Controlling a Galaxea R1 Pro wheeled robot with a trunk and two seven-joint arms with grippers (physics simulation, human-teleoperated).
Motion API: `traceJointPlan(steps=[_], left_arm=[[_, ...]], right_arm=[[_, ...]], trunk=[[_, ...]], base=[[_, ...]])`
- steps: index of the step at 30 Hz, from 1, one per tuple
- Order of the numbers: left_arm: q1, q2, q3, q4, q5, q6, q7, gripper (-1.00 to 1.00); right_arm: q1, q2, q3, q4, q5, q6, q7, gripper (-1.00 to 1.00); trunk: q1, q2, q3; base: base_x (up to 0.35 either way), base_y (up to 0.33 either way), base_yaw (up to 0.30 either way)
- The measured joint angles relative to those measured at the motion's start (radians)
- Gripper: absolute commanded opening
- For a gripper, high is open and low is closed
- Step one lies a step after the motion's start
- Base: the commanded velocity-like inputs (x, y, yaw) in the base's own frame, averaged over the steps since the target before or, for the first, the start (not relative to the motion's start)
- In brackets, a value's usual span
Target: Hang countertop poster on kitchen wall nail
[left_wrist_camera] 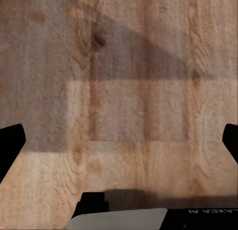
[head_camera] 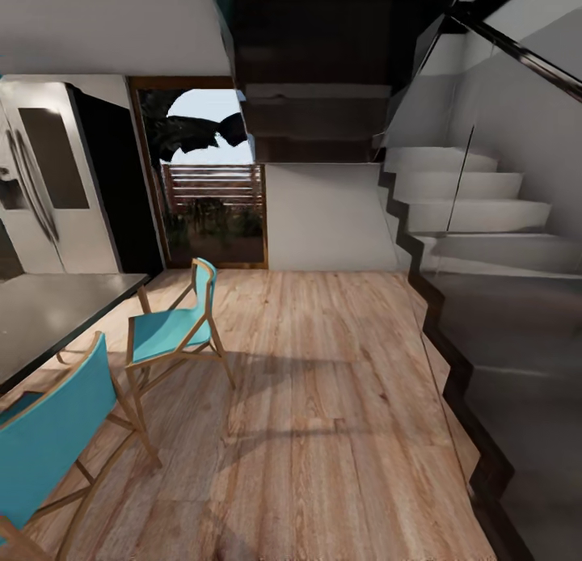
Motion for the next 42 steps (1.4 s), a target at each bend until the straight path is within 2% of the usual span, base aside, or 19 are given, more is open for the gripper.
traceJointPlan(steps=[10,15,21,25,32,35,42], left_arm=[[0.0,0.001,0.001,0.018,0.002,-0.001,0.001,1.0],[0.0,0.002,0.003,0.035,0.003,-0.001,0.001,1.0],[0.0,0.002,0.003,0.037,0.003,-0.001,0.001,1.0],[0.0,0.002,0.003,0.037,0.003,-0.001,0.001,1.0],[0.0,0.002,0.013,0.037,0.004,-0.003,0.001,1.0],[0.0,0.002,0.014,0.037,0.003,-0.033,0.001,1.0],[0.0,0.002,0.014,0.038,0.003,-0.044,0.001,1.0]], right_arm=[[0.002,0.0,0.004,0.002,0.005,-0.001,0.0,1.0],[0.006,0.0,0.009,0.021,0.008,0.001,0.003,1.0],[0.006,0.0,0.01,0.06,0.037,0.0,0.003,1.0],[0.006,0.001,0.009,0.065,0.042,-0.001,0.003,1.0],[0.006,0.005,0.009,0.066,0.044,-0.002,0.0,1.0],[0.006,0.005,0.009,0.065,0.045,-0.002,0.0,1.0],[0.006,0.005,0.009,0.066,0.045,-0.002,0.0,1.0]], trunk=[[-0.001,0.0,0.0],[-0.001,0.0,0.0],[0.0,0.0,0.0],[0.0,0.0,0.0],[0.0,0.0,0.0],[0.0,0.0,0.0],[0.0,0.0,0.0]], base=[[-0.021,0.052,0.272],[-0.001,0.266,0.06],[-0.012,0.29,0.009],[-0.073,0.293,0.077],[-0.123,0.293,0.255],[-0.145,0.293,0.288],[-0.141,0.281,0.29]])
